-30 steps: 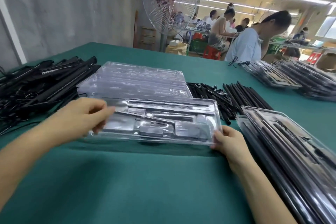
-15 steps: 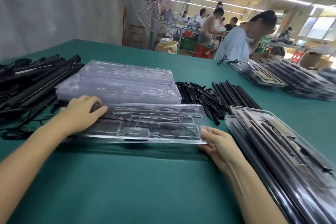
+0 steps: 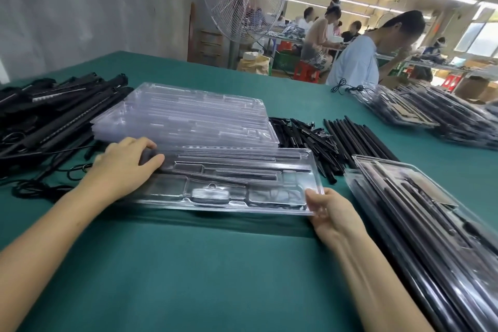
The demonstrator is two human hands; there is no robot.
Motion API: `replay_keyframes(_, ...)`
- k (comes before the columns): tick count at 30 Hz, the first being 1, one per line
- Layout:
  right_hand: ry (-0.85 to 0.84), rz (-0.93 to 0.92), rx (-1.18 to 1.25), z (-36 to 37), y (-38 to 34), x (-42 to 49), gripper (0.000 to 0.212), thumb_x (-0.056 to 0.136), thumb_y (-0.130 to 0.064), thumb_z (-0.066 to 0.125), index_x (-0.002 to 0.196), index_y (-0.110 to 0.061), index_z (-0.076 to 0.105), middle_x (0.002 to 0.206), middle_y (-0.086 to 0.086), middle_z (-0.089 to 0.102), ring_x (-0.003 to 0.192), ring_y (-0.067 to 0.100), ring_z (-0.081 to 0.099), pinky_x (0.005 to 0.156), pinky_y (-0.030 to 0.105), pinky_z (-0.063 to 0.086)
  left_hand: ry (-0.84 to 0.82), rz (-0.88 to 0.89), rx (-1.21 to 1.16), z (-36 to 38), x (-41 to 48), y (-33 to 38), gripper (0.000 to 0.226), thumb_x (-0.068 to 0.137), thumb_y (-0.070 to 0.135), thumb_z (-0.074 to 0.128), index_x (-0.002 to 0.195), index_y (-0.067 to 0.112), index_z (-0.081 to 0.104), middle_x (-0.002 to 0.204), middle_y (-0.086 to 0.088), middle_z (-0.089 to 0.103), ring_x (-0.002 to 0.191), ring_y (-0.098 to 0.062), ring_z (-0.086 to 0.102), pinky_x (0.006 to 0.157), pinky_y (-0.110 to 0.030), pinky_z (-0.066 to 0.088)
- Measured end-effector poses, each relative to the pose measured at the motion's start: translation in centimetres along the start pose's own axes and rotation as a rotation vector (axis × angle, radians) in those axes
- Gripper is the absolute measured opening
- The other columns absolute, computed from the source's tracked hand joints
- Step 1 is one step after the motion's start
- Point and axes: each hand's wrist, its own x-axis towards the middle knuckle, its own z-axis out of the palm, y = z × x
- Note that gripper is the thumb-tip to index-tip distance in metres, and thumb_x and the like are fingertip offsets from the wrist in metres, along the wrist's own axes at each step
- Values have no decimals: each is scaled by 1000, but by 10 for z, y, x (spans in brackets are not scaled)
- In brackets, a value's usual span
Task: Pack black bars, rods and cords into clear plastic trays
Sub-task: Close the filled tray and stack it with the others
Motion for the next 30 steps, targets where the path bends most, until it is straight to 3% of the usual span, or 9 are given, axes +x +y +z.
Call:
replay_keyframes(4, 35, -21, 1, 1, -1, 0, 24, 85, 15, 50, 71, -4, 50, 51, 0, 56, 48, 9, 52, 48, 14, 46, -3, -18, 0, -2, 0, 2, 37, 89, 48, 49, 119, 27, 53, 128, -4, 51, 117, -30, 46, 97, -47, 38)
replay_keyframes(9, 38, -116, -132, 2, -1, -3, 25, 82, 17, 50, 69, -4, 51, 60, 4, 51, 49, 12, 44, 45, 17, 38, 134, -3, 51, -5, -5, 18, 37, 89, 31, 53, 122, 14, 51, 129, -13, 47, 122, -33, 39, 105, -52, 29)
replay_keyframes(11, -1, -127, -154, 3, -1, -5, 23, 82, 17, 51, 70, -3, 52, 58, 4, 52, 45, 9, 47, 45, 16, 39, 262, 112, 53, -7, -14, 36, 37, 87, 18, 56, 122, 5, 52, 129, -18, 44, 124, -35, 36, 106, -52, 27)
replay_keyframes(14, -58, -87, -214, 5, 3, -6, 20, 83, 10, 57, 70, -4, 52, 54, 2, 58, 46, 8, 53, 51, 20, 44, 338, 444, -47, -8, -39, 79, 28, 85, 14, 57, 109, -1, 58, 116, -20, 53, 112, -37, 50, 98, -46, 39)
replay_keyframes(17, -29, -76, -347, 8, 7, -8, 17, 86, 1, 58, 71, -4, 52, 60, 8, 54, 46, 14, 52, 39, 20, 43, 169, 841, -48, 3, -63, 120, 40, 87, 37, 49, 103, 4, 63, 106, -13, 63, 100, -29, 61, 93, -34, 44)
replay_keyframes(20, -32, -113, -468, 4, 6, -9, 22, 89, -5, 58, 68, -3, 52, 59, 11, 52, 44, 16, 49, 37, 20, 38, 6, 1035, 96, 29, -76, 150, 44, 86, 46, 57, 111, 10, 61, 115, -6, 63, 109, -24, 58, 96, -33, 46)
replay_keyframes(24, 69, -261, -1094, -5, 4, -7, 30, 85, -26, 62, 59, -10, 60, 52, 2, 53, 54, 18, 47, 51, 23, 36, -60, 972, 226, 54, -76, 169, 42, 93, 38, 47, 126, 13, 51, 128, -2, 53, 119, -22, 45, 99, -34, 38)
replay_keyframes(27, 72, -297, -1137, -6, 3, -6, 16, 80, -27, 68, 74, -15, 59, 64, -2, 57, 66, 15, 52, 59, 22, 41, -122, 924, 180, 59, -73, 173, 39, 92, 37, 45, 125, 18, 53, 127, 3, 53, 117, -18, 39, 98, -32, 33)
replay_keyframes(30, 89, -333, -1109, -9, 3, -6, 27, 76, -18, 71, 92, -17, 49, 68, -5, 53, 61, 7, 50, 49, 8, 36, -184, 900, 151, 59, -73, 174, 38, 90, 34, 49, 124, 16, 57, 127, 4, 56, 115, -18, 38, 99, -33, 33)
